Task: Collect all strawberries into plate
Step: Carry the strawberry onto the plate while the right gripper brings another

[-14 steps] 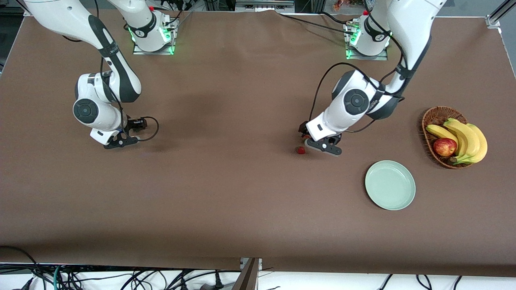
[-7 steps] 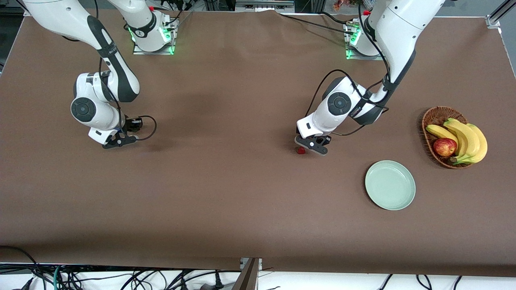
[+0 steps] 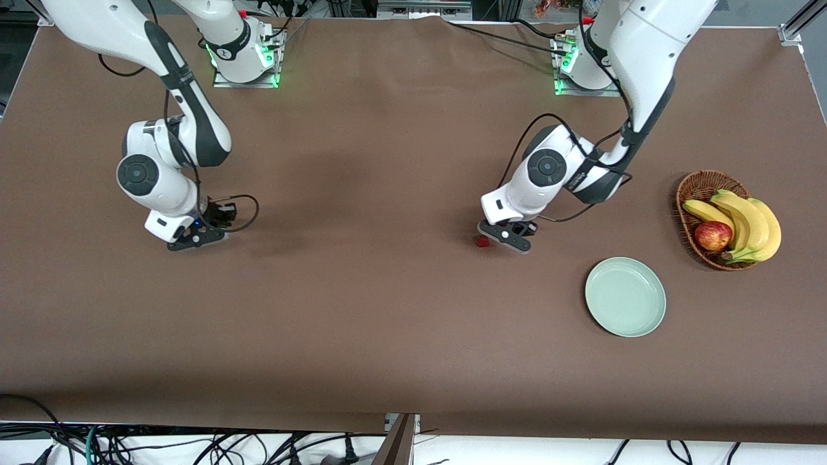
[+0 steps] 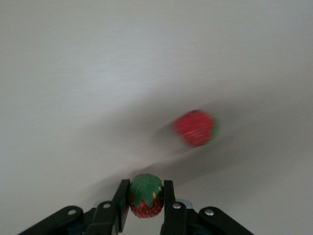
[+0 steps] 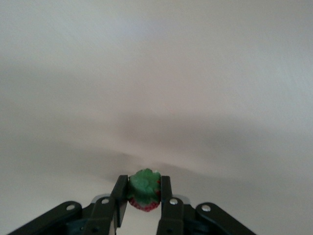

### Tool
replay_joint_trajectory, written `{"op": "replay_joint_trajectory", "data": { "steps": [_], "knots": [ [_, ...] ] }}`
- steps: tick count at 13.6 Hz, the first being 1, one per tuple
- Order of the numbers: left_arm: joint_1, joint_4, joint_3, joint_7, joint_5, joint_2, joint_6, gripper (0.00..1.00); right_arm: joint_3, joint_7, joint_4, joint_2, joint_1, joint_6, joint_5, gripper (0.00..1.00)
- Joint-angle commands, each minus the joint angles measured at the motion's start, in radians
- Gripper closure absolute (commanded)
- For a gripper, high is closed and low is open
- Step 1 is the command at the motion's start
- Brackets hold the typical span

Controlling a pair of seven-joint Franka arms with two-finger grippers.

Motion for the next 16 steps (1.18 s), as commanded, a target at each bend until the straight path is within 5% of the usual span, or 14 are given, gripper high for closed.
{"op": "replay_joint_trajectory", "data": {
  "steps": [1, 6, 9, 10, 11, 12, 14, 16],
  "knots": [
    [0.054, 0.112, 0.0, 0.07, 0.03, -0.061, -0.249, 1.0, 0.055, 0.272, 0.187, 0.126, 0.103, -0.012, 0.0, 1.0],
    [0.316, 0.239, 0.0, 0.599, 0.032, 0.041, -0.23, 1.0, 0.097, 0.887, 0.66, 0.44, 0.396, -0.009, -0.005, 1.0],
    [0.378, 0.347, -0.002, 0.797, 0.031, 0.16, -0.214, 0.93, 0.092, 1.118, 0.972, 0.631, 0.553, -0.005, -0.011, 1.0],
    [0.381, 0.353, 0.0, 0.805, 0.03, 0.171, -0.213, 0.65, 0.09, 1.182, 1.054, 0.678, 0.588, 0.003, -0.013, 1.0],
    [0.382, 0.353, 0.0, 0.804, 0.029, 0.172, -0.21, 0.01, 0.09, 1.224, 1.097, 0.709, 0.614, 0.027, -0.014, 1.0],
    [0.385, 0.353, 0.0, 0.805, 0.029, 0.171, -0.207, 0.0, 0.09, 1.241, 1.102, 0.72, 0.63, 0.076, -0.014, 0.88],
    [0.385, 0.351, -0.002, 0.799, 0.029, 0.166, -0.21, 0.0, 0.089, 1.23, 1.097, 0.714, 0.638, 0.116, -0.017, 0.0],
    [0.385, 0.348, -0.008, 0.788, 0.021, 0.155, -0.22, 0.0, 0.09, 1.213, 1.096, 0.67, 0.601, 0.051, -0.016, 0.0]
  ]
}}
